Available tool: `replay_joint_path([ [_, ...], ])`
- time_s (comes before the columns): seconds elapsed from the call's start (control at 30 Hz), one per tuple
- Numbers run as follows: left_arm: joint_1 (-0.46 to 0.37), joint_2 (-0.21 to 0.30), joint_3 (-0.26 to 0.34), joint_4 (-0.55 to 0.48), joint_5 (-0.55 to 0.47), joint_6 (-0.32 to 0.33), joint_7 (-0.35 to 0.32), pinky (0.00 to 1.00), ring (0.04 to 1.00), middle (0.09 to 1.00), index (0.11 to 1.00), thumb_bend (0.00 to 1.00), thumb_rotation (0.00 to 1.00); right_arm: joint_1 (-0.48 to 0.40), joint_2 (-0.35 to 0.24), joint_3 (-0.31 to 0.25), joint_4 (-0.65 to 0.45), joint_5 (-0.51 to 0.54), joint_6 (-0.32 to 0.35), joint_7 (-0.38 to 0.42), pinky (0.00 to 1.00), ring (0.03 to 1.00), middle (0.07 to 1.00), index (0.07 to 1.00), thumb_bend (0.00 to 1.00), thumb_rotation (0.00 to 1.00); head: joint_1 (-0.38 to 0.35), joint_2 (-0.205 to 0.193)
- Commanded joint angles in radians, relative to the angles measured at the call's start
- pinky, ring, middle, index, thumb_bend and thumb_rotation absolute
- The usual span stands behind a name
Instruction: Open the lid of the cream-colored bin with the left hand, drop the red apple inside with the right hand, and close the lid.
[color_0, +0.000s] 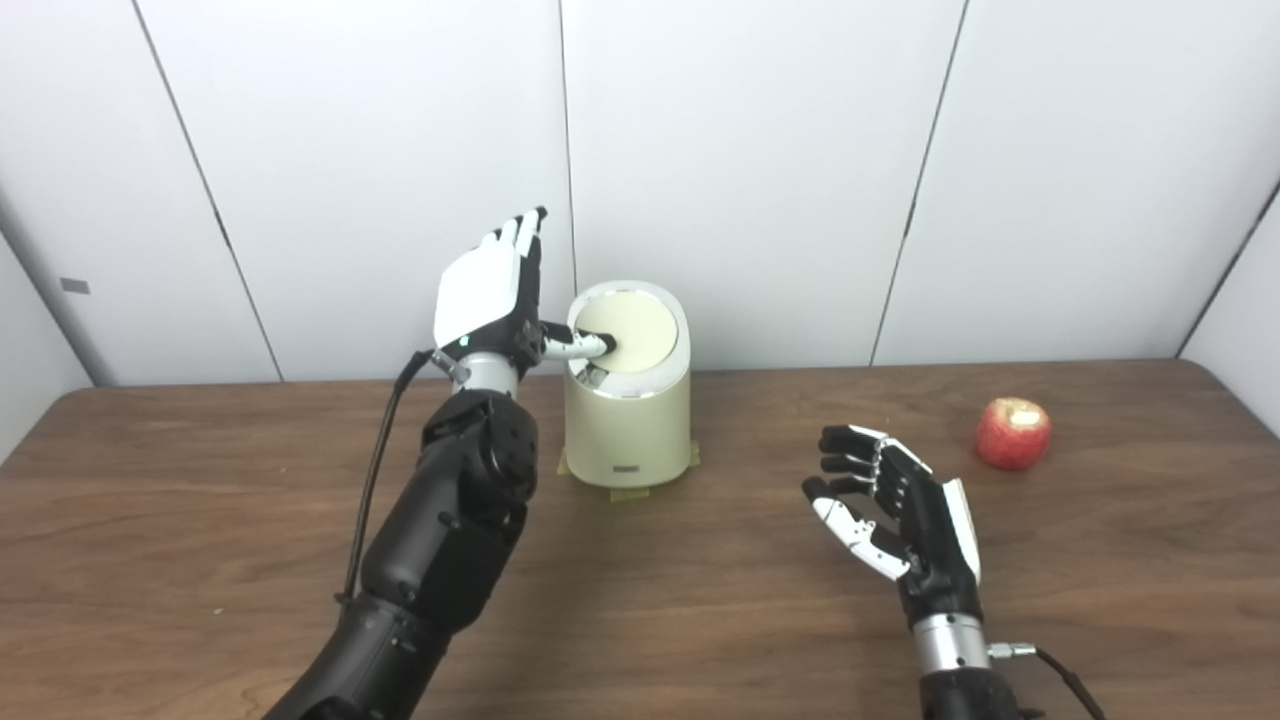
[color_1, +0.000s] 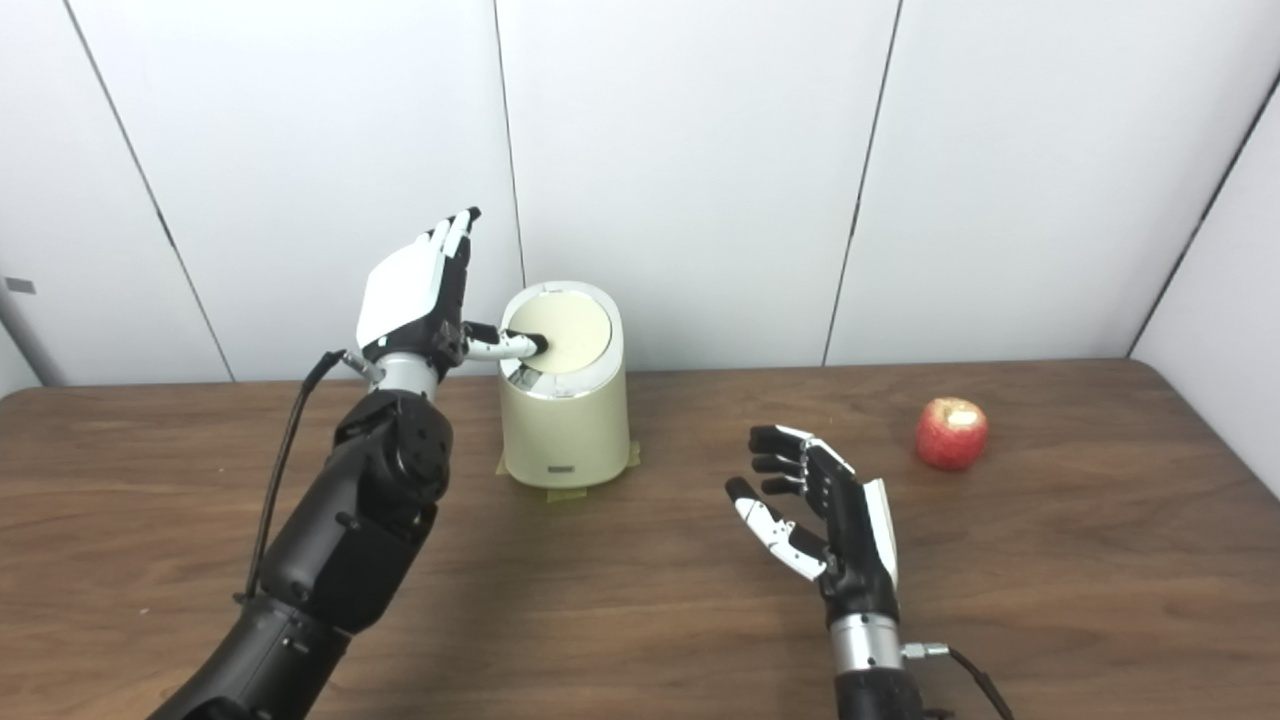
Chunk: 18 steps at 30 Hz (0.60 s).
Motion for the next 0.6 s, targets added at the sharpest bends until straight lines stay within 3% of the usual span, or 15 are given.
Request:
replay_joint_path([
  [0.0,-0.075,0.007,-0.006,0.001,0.028,-0.026,0.040,1.00,1.000,1.000,1.000,0.84,0.22,-0.008,-0.003,0.001,-0.015,0.006,-0.021,0.001,0.60,0.669,0.690,0.666,0.23,0.25,-0.001,0.001],
  [0.3,-0.095,0.000,-0.024,0.066,0.030,-0.030,0.074,1.00,1.000,1.000,1.000,0.86,0.54,-0.004,0.001,0.002,-0.025,0.012,-0.008,0.009,0.61,0.676,0.694,0.669,0.24,0.26,-0.006,0.003],
  [0.57,-0.122,-0.003,-0.066,0.096,0.061,-0.018,0.095,1.00,1.000,1.000,1.000,0.91,0.57,0.001,0.008,0.009,-0.044,0.007,0.016,0.012,0.62,0.694,0.703,0.676,0.24,0.26,-0.010,0.007],
])
